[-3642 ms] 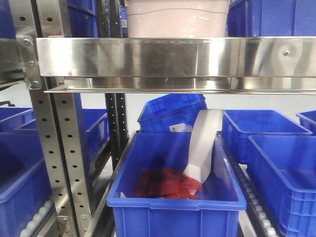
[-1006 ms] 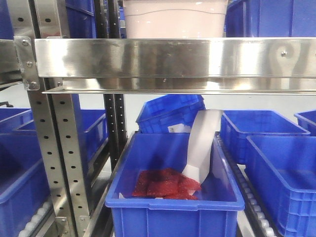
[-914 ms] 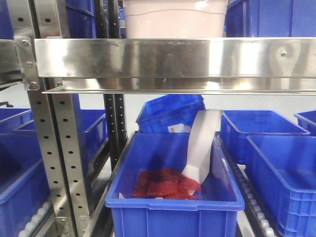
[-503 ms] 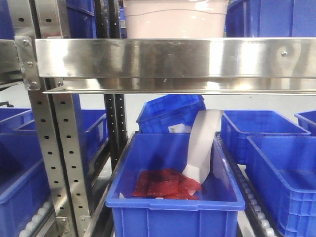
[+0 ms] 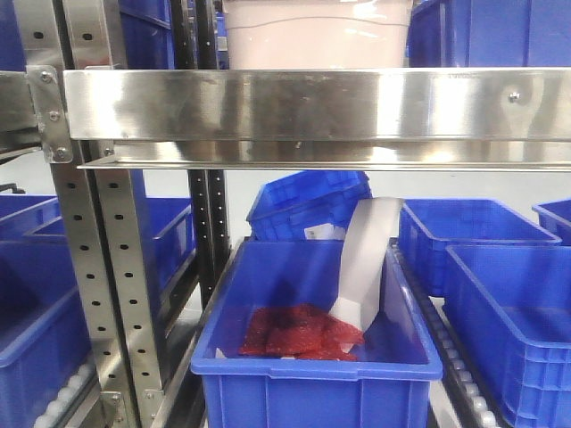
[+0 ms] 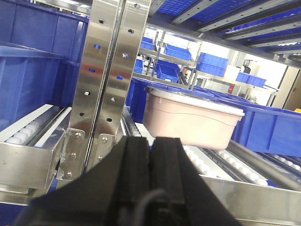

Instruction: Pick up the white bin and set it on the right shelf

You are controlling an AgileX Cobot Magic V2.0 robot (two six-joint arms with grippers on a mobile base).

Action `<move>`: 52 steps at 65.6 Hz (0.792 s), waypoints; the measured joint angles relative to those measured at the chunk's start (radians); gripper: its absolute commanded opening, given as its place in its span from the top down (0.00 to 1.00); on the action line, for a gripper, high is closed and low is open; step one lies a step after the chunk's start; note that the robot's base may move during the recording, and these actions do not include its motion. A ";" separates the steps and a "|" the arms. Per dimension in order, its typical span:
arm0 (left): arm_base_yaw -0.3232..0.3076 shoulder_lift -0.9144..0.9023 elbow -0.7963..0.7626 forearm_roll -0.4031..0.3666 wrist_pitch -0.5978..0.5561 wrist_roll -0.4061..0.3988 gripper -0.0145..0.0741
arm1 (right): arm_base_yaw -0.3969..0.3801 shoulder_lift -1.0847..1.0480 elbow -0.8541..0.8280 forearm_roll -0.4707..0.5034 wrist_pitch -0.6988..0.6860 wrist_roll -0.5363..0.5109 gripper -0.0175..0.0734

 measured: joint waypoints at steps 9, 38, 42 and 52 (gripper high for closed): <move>0.000 0.000 0.000 0.000 0.000 0.000 0.98 | 0.000 0.000 0.000 0.000 0.004 0.000 0.78; 0.000 0.000 0.000 0.000 0.000 0.000 0.98 | 0.000 0.000 0.000 0.000 0.004 0.000 0.78; 0.000 0.000 0.000 0.000 0.000 0.000 0.98 | 0.000 0.000 0.000 0.000 0.004 0.000 0.78; 0.000 0.000 0.000 0.000 0.000 0.000 0.98 | 0.000 0.000 0.000 0.000 0.004 0.000 0.78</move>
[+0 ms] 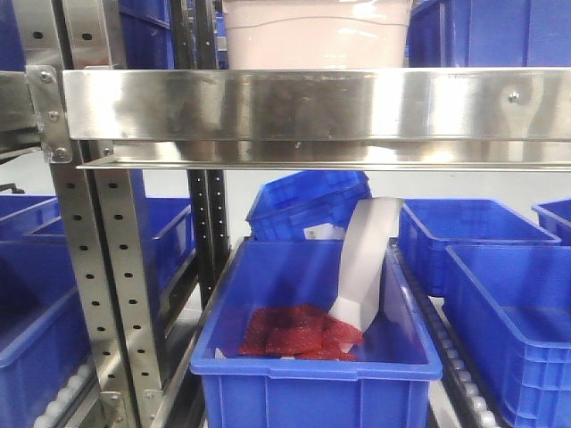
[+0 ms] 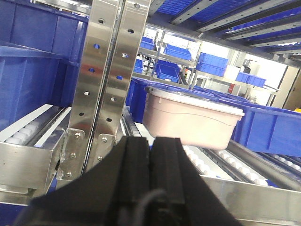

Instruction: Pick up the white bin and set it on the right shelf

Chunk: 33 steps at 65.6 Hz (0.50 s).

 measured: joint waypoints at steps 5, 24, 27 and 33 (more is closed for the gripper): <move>0.000 0.000 0.001 -0.005 0.000 0.000 0.98 | 0.000 0.000 0.000 0.000 0.000 0.000 0.78; 0.000 0.000 0.103 0.107 -0.029 -0.100 0.98 | 0.000 0.000 0.000 0.000 0.000 0.000 0.78; 0.000 0.000 0.142 0.197 -0.072 -0.213 0.98 | 0.000 0.000 0.000 0.000 0.000 0.000 0.78; 0.004 0.000 0.235 0.381 -0.158 -0.341 0.98 | 0.000 0.000 0.000 0.000 0.000 0.000 0.78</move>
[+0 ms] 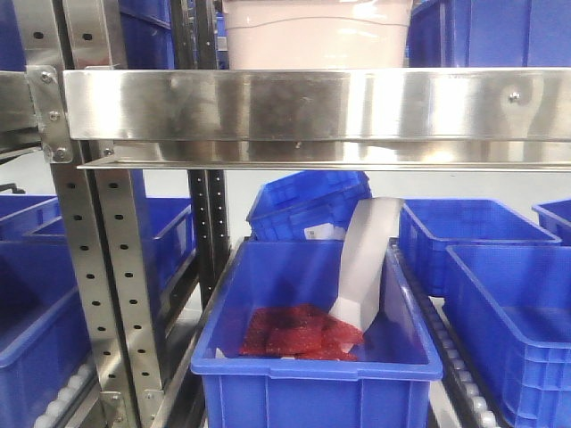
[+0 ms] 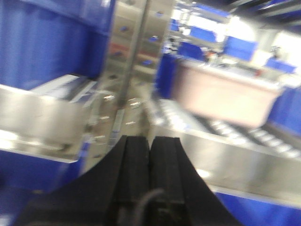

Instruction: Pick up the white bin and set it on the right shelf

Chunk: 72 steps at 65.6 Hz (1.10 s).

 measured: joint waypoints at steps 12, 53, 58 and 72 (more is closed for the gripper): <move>0.068 0.000 0.131 0.091 -0.022 -0.056 0.98 | 0.000 0.000 0.000 0.000 0.000 0.000 0.78; 0.059 -0.291 0.246 0.170 0.121 -0.076 0.98 | 0.000 0.000 0.002 0.000 0.000 0.000 0.78; 0.048 -0.293 0.246 0.170 0.123 -0.076 0.98 | 0.000 0.000 0.002 0.000 0.000 0.000 0.78; 0.047 -0.293 0.246 0.171 0.125 -0.078 0.98 | 0.000 0.000 0.002 0.000 0.000 0.000 0.78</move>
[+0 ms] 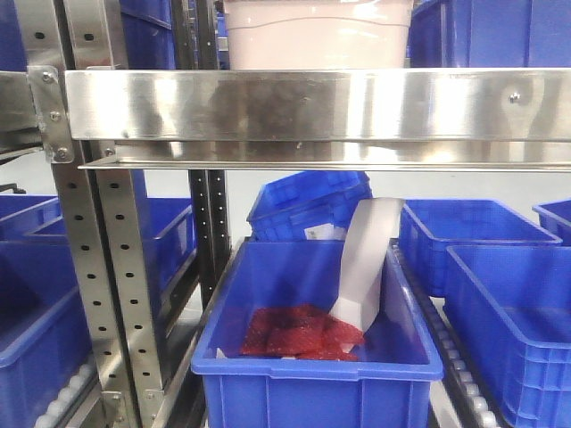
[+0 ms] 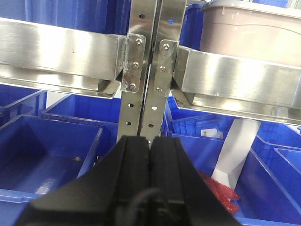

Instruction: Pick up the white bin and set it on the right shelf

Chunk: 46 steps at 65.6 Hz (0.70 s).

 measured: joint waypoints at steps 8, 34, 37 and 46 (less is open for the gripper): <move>0.000 0.000 0.000 0.002 0.000 0.000 0.98 | 0.000 0.000 0.000 0.000 0.000 0.000 0.78; 0.000 0.000 0.000 0.018 0.008 0.052 0.98 | 0.000 0.000 0.000 0.000 0.000 0.000 0.78; 0.000 0.000 0.000 0.018 0.008 0.052 0.98 | 0.000 0.000 0.000 0.000 0.000 0.000 0.78; 0.000 0.000 0.000 0.018 0.008 0.052 0.98 | 0.000 0.000 0.000 0.000 0.000 0.000 0.78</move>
